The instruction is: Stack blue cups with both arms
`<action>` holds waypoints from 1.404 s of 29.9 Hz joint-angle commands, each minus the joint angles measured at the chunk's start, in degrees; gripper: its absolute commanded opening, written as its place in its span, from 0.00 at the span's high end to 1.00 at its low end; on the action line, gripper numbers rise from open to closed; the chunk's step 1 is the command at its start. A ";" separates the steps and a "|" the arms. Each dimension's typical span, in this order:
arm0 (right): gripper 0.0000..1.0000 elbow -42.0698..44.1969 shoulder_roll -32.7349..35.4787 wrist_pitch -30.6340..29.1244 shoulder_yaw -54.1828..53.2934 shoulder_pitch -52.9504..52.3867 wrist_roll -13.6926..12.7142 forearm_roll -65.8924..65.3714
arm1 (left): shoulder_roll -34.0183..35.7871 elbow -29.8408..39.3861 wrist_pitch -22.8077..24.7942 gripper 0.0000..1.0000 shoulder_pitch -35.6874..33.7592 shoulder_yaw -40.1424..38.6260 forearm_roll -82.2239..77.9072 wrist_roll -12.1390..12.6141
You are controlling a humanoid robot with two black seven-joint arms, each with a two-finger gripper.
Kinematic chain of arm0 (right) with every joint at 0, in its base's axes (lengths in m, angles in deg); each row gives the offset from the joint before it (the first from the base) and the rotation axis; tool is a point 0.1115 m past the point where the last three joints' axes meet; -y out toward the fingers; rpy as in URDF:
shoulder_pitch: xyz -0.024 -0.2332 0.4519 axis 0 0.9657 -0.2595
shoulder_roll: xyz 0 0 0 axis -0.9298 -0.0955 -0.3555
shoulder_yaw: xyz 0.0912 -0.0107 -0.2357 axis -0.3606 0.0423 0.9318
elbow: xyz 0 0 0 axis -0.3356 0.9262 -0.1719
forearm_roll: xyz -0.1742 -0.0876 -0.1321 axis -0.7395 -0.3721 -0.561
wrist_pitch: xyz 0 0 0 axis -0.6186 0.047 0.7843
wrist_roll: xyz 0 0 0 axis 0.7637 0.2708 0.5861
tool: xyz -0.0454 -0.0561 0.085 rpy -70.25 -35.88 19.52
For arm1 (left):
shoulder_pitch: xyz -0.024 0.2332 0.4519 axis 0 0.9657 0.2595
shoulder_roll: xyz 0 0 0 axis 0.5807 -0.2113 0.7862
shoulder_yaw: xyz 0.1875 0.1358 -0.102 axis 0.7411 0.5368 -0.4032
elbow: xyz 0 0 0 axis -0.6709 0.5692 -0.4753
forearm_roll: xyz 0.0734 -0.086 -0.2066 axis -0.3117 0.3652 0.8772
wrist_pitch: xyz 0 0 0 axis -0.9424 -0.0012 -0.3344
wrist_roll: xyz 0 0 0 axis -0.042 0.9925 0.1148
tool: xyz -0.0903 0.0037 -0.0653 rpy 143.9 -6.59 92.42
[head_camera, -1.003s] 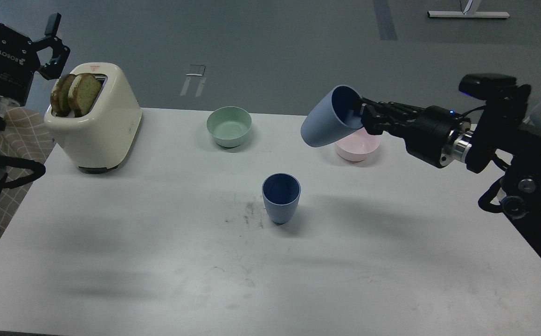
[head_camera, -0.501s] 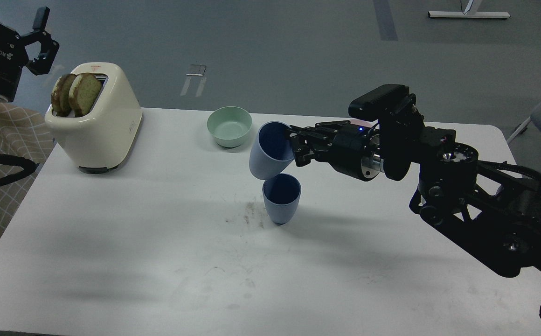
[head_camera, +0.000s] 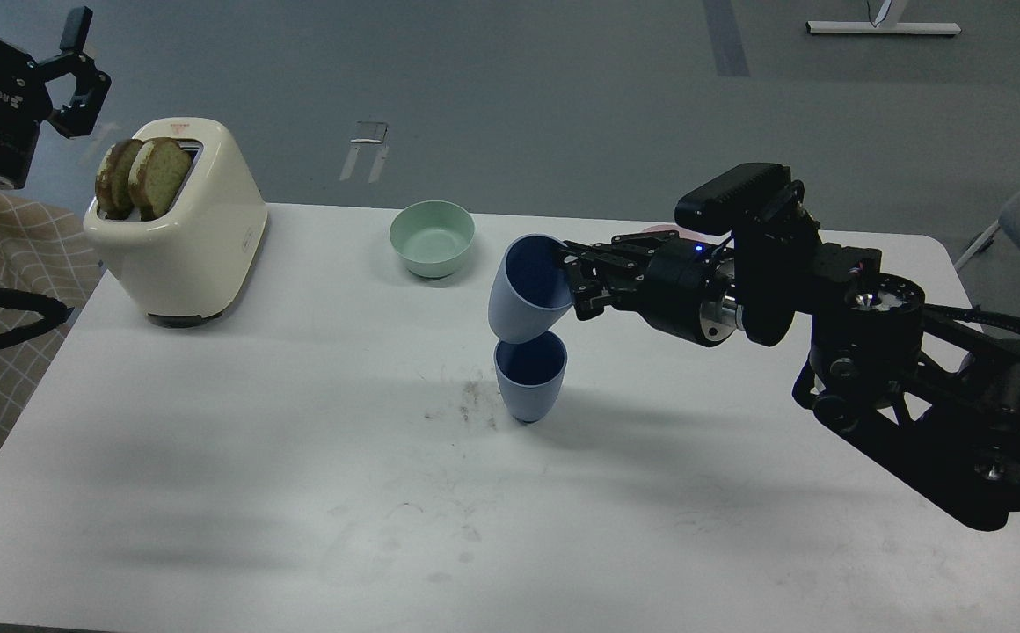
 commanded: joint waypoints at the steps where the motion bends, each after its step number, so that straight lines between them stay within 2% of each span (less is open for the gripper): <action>1: 1.00 -0.18 0.24 0.00 1.38 0.05 0.01 0.00 | -0.01 0.00 0.00 0.02 0.04 0.00 0.00 0.00; 22: 1.00 0.09 0.15 0.00 1.91 2.52 -0.17 -0.62 | -0.54 0.00 0.09 0.02 0.30 0.00 0.00 0.00; 24: 0.98 0.09 0.15 0.00 1.91 2.60 -0.17 -0.62 | -0.54 0.00 0.09 0.02 0.30 0.00 0.00 0.00; 28: 0.82 0.18 -0.11 0.00 1.91 2.78 -0.26 -0.62 | -0.54 0.00 0.09 0.02 0.30 0.00 0.00 0.00; 32: 0.75 0.09 -0.11 0.00 1.91 3.04 -0.17 -0.53 | -0.45 0.00 0.09 0.02 0.30 0.00 0.00 0.00; 41: 0.69 -0.09 -0.20 0.00 1.91 3.13 -0.17 -0.53 | -0.45 0.00 0.09 0.02 0.30 0.00 0.00 0.00; 42: 0.66 -0.09 -0.20 0.00 1.82 3.13 -0.17 -0.53 | -0.45 0.00 0.09 0.02 0.30 0.09 0.00 0.00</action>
